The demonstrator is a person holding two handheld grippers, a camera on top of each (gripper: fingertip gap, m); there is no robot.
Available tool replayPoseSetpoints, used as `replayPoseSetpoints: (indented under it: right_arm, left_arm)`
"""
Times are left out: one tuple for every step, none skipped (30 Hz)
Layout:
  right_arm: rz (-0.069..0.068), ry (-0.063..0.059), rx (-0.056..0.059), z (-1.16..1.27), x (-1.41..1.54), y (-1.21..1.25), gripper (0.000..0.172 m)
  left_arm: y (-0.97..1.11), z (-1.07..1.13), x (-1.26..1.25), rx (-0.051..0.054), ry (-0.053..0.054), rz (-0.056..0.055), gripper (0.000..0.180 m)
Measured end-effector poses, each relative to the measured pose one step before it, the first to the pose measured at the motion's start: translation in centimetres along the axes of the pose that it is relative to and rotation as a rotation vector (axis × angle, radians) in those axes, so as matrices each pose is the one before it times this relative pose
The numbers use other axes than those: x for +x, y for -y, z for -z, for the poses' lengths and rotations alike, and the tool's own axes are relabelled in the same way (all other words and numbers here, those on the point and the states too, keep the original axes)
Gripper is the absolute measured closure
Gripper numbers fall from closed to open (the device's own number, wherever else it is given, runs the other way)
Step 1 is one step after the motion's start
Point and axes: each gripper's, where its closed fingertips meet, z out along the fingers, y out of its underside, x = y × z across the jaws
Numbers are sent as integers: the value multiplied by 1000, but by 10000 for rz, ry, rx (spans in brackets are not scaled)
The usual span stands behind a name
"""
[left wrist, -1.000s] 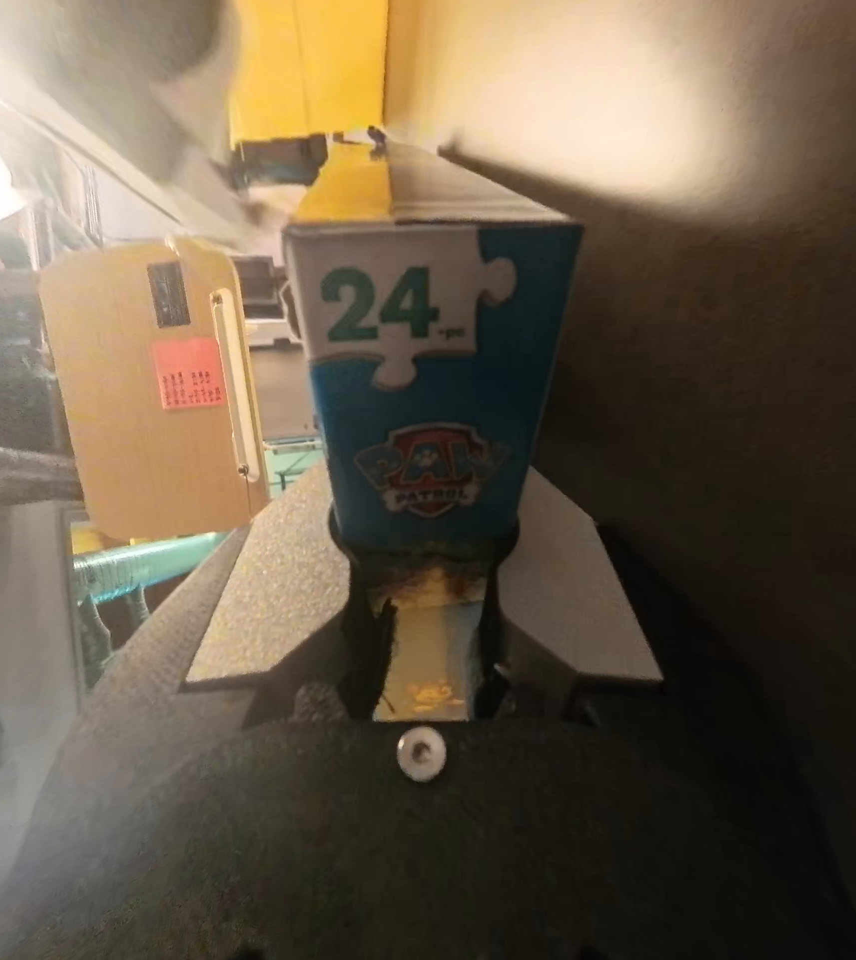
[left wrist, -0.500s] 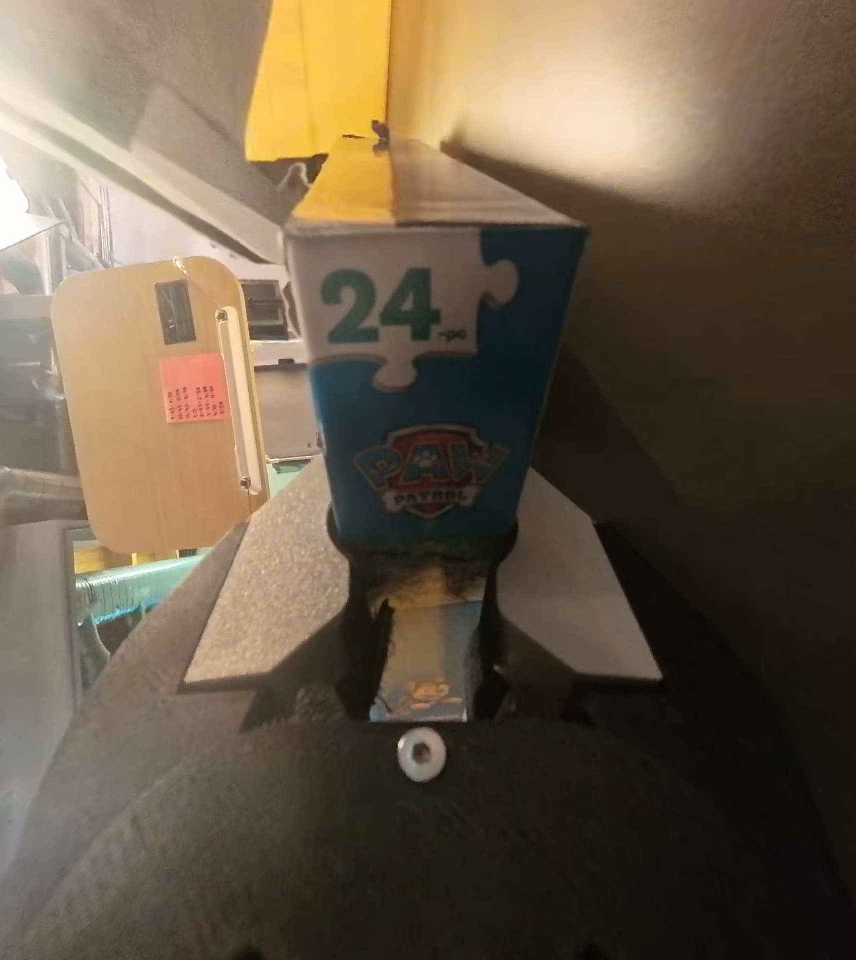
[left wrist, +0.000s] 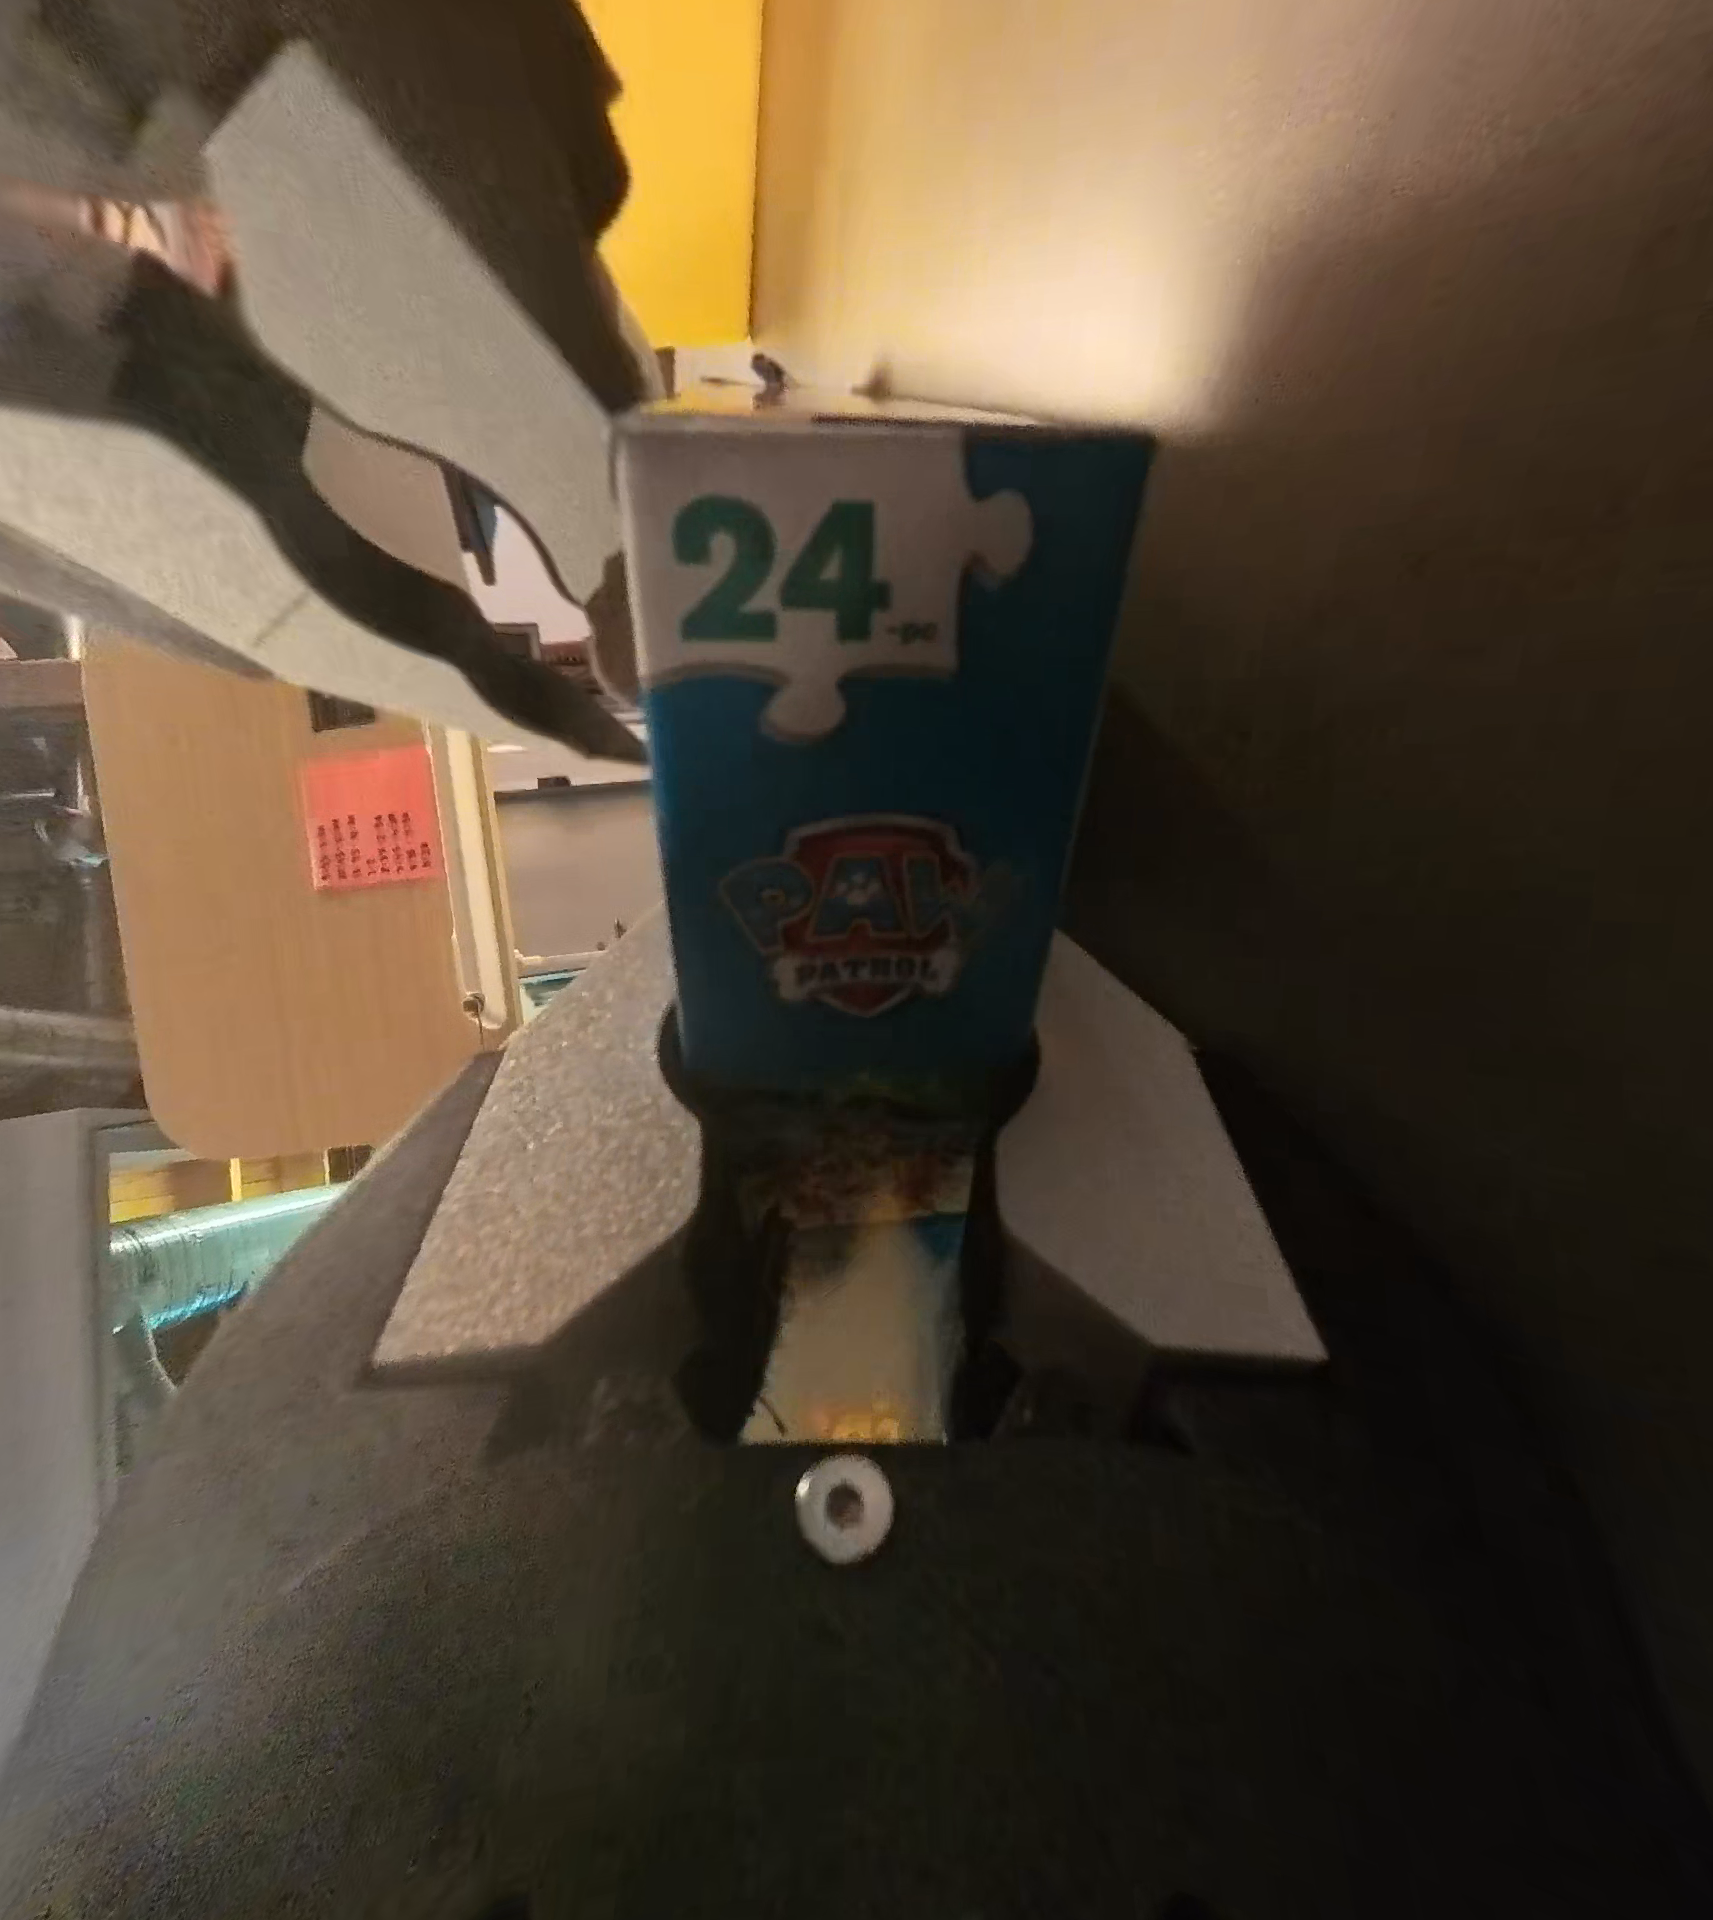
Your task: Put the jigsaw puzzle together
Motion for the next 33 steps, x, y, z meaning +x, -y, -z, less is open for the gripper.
replayPoseSetpoints:
  right_arm:
    - [232, -575, 56, 99, 325, 108, 151]
    - [-304, -323, 100, 56, 425, -59, 140]
    - [-392, -81, 140, -15, 248, -63, 135]
    - [-135, 106, 83, -58, -65, 13, 137]
    - [113, 166, -28, -96, -153, 18, 140]
    - [299, 112, -86, -127, -66, 33, 142]
    - [368, 172, -104, -140, -152, 47, 147]
    - [275, 184, -84, -146, -95, 30, 148]
    - [175, 235, -51, -148, -169, 22, 152]
    - [128, 255, -46, -118, -234, 25, 156]
    - [138, 273, -77, -103, -364, -3, 168]
    - [45, -54, -59, -74, -4, 9, 170]
    - [-273, -155, 42, -29, 114, 39, 172]
    - [-639, -151, 170, -21, 98, 81, 172]
    - [-774, -196, 230, -2, 120, 80, 172]
    - [-796, -186, 198, 13, 146, 28, 172]
    - [-855, -221, 171, 35, 220, 26, 172]
    - [-818, -314, 197, 84, 382, 50, 172]
    - [-816, -252, 175, 63, 363, 33, 172]
    - [-823, -204, 167, 46, 384, 30, 172]
    - [-767, -130, 130, 16, 346, 41, 172]
    - [-675, -95, 93, 4, 301, 61, 172]
    - [-586, -122, 74, -22, 316, 63, 172]
    - [-534, -93, 59, -81, 278, 9, 172]
    - [-513, -55, 34, -121, 252, -48, 172]
    - [-500, -48, 26, -129, 291, -26, 172]
    - [-520, -15, 8, -142, 290, -50, 172]
    - [-494, -24, 24, -125, 297, -32, 172]
    - [-405, -22, 5, -129, 287, -83, 172]
    - [-303, 76, -21, -165, 129, -85, 172]
    - [-194, 201, -119, -156, -33, -122, 172]
    - [-57, 312, -43, -19, -177, 111, 172]
    - [96, 400, 38, 107, -382, 241, 172]
  left_arm:
    - [-26, -38, -24, 69, 44, -19, 131]
    - [-17, 48, -30, 55, 29, -2, 137]
    - [-24, 52, -23, 32, -50, 3, 137]
    - [-9, -76, 17, 42, -20, -25, 137]
    - [-101, 18, 20, 58, -15, 11, 137]
    - [7, 21, -41, 39, -36, 16, 137]
    - [-35, 24, -27, 25, -10, 3, 137]
    - [-6, -126, 11, 52, -11, 19, 137]
    - [-141, 46, -14, 41, -23, 18, 137]
    - [-27, -10, 19, 45, -10, 19, 137]
    - [142, -30, -42, 21, -6, 3, 137]
    - [-37, -46, 3, -34, 0, 17, 137]
    - [-53, -69, 4, -9, 19, 33, 137]
    - [-50, 11, 19, 28, 1, 38, 137]
    - [17, -18, 41, 13, -3, 12, 137]
    - [14, 29, 45, -23, 17, 0, 137]
    - [9, -43, 21, -16, -11, 43, 137]
    - [-5, -21, 70, 6, -3, 12, 137]
    - [24, -24, 51, 4, 5, 29, 137]
    - [11, -16, 55, 3, 1, 12, 137]
    - [10, 6, 73, -3, 32, 32, 137]
    - [-24, 34, 50, 16, 50, 38, 137]
    - [-20, 53, 63, 11, 23, 25, 137]
    - [-19, 23, 45, 4, 20, 22, 136]
    - [-112, -24, 24, -19, 20, -7, 137]
    - [-45, -20, 23, -24, 6, 16, 137]
    - [-18, 1, 31, -26, 2, 10, 137]
    - [-38, -28, 27, -26, 4, 21, 137]
    - [-68, -39, 12, -34, 0, 14, 136]
    - [-8, 15, -22, -57, 2, -10, 136]
    - [-361, 53, -43, -72, 5, -39, 136]
    - [19, 17, 1, -16, 5, 35, 136]
    - [-51, 3, -46, -11, 26, 80, 136]
